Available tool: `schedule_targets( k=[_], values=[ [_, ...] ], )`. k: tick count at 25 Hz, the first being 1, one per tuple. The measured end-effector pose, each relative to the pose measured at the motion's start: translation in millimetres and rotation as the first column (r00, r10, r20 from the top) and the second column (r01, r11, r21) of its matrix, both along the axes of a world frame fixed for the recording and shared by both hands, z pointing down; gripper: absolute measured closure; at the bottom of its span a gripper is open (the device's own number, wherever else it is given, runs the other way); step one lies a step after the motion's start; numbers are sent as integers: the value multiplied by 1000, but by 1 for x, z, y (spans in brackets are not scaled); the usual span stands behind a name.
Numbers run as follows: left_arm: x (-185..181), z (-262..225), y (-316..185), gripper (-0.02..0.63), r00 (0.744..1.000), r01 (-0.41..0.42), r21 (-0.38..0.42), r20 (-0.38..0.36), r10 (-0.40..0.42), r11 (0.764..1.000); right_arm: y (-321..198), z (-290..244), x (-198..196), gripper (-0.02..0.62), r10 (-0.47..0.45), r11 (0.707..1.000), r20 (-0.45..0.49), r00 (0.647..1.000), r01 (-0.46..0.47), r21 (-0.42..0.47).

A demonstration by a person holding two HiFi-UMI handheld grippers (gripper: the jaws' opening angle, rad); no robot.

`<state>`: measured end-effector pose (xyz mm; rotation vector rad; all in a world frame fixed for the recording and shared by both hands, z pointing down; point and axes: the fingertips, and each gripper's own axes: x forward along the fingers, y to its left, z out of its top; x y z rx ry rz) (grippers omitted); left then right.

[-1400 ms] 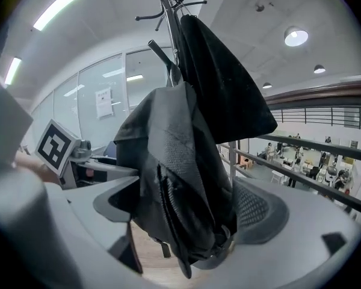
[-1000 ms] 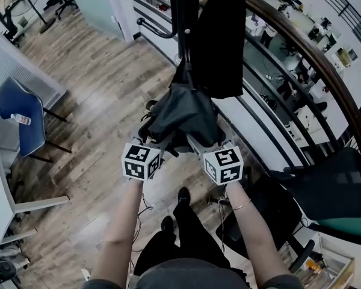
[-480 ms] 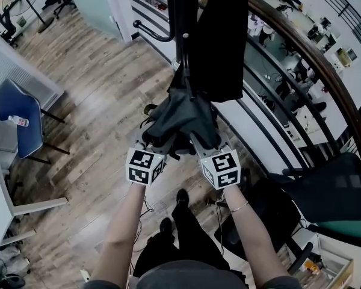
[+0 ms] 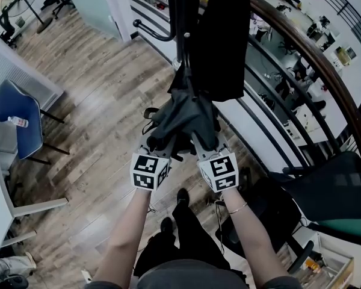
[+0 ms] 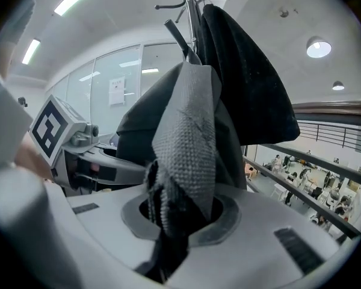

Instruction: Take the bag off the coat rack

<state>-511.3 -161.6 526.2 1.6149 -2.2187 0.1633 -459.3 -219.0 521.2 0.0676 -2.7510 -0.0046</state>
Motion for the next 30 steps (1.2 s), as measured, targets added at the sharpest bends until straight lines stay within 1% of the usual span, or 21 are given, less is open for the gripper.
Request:
schedule_targets(
  k=[6, 12, 21, 26, 30],
  values=[
    [10, -5, 5, 498, 1000, -2, -4, -17, 2, 1000, 8, -4, 3, 560, 17, 1000, -5, 1000, -17, 12],
    [24, -15, 14, 543, 1000, -21, -7, -11, 21, 1000, 18, -13, 11, 569, 39, 999, -9, 999, -39, 24],
    [43, -28, 33, 563, 999, -36, -6, -34, 36, 999, 39, -23, 29, 578, 58, 998, -7, 998, -58, 26],
    [57, -39, 46, 569, 998, -44, 14, -40, 44, 999, 53, -35, 42, 581, 70, 997, -3, 998, -70, 29],
    [70, -49, 55, 577, 998, -50, 36, -41, 51, 998, 63, -46, 52, 583, 78, 996, 10, 997, -78, 50]
  ],
)
